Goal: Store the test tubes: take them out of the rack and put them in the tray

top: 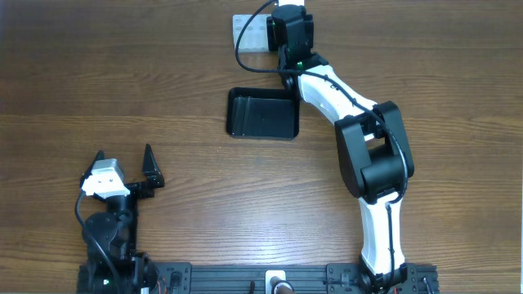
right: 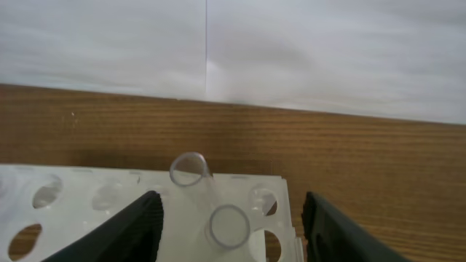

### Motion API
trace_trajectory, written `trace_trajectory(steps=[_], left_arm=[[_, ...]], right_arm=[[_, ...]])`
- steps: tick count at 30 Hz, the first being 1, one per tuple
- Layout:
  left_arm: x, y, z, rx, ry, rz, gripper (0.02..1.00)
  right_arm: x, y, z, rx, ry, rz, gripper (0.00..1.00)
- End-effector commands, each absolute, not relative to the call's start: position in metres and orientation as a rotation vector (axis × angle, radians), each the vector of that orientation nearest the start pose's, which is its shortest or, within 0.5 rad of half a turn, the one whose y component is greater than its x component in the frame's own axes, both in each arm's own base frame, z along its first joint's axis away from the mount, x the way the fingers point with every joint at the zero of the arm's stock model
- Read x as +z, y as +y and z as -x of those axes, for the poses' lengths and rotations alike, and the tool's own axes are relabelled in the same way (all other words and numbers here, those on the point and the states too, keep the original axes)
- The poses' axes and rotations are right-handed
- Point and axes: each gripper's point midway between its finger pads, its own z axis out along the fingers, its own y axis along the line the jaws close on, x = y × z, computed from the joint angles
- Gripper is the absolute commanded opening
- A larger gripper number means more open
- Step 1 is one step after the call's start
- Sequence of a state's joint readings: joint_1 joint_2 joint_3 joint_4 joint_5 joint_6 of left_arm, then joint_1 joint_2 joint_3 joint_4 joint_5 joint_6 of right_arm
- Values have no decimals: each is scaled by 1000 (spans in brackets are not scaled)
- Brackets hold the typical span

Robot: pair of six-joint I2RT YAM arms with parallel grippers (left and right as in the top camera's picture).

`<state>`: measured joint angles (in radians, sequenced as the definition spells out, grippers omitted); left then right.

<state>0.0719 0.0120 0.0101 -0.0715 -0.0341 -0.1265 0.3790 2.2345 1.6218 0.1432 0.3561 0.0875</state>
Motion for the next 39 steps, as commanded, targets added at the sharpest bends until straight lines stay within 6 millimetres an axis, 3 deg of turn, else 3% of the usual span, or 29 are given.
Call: trace_trajectory(steps=[1, 10, 25, 39], left_arm=[[157, 24, -245, 1, 1633, 179, 996], [157, 24, -245, 1, 1633, 179, 998], [157, 24, -245, 1, 1633, 179, 998], [157, 24, -245, 1, 1633, 179, 998]], right_arm=[[129, 172, -612, -74, 1988, 51, 474], [129, 172, -612, -74, 1988, 51, 167], [139, 177, -610, -64, 1972, 54, 137], [200, 179, -603, -27, 1888, 35, 115]])
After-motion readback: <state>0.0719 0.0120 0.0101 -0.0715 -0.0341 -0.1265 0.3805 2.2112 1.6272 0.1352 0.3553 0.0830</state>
